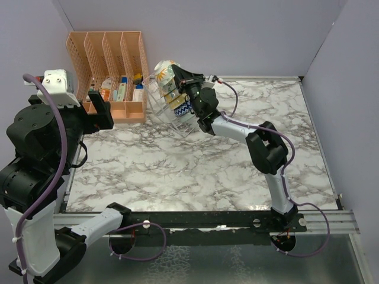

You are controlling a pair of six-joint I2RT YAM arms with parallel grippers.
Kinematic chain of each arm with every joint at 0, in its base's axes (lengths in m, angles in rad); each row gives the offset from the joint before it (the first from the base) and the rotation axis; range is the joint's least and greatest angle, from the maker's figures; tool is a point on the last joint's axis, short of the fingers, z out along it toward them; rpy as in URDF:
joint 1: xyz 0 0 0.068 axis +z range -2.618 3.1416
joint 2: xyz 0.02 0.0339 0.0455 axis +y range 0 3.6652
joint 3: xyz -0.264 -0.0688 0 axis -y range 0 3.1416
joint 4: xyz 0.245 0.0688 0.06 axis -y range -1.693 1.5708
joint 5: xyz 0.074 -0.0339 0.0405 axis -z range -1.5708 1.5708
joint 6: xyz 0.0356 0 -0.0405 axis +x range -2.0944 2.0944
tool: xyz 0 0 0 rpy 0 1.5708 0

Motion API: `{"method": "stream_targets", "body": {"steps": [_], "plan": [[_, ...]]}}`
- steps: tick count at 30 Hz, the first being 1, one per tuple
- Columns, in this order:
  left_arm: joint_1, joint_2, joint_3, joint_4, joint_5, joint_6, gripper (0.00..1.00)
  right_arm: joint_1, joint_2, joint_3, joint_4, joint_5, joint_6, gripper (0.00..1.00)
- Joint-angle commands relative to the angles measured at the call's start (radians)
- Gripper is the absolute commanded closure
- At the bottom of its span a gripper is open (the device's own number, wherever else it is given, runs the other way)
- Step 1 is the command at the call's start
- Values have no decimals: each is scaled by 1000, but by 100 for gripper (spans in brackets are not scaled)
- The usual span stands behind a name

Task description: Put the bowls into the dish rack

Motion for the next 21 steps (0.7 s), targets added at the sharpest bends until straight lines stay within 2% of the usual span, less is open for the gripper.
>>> {"method": "stream_targets", "body": {"steps": [1, 21], "plan": [[-3, -1, -1, 15, -3, 17, 1, 1, 25, 7, 77, 48, 68, 99], [-9, -2, -15, 18, -42, 43, 1, 0, 137, 91, 21, 98, 143, 99]]}}
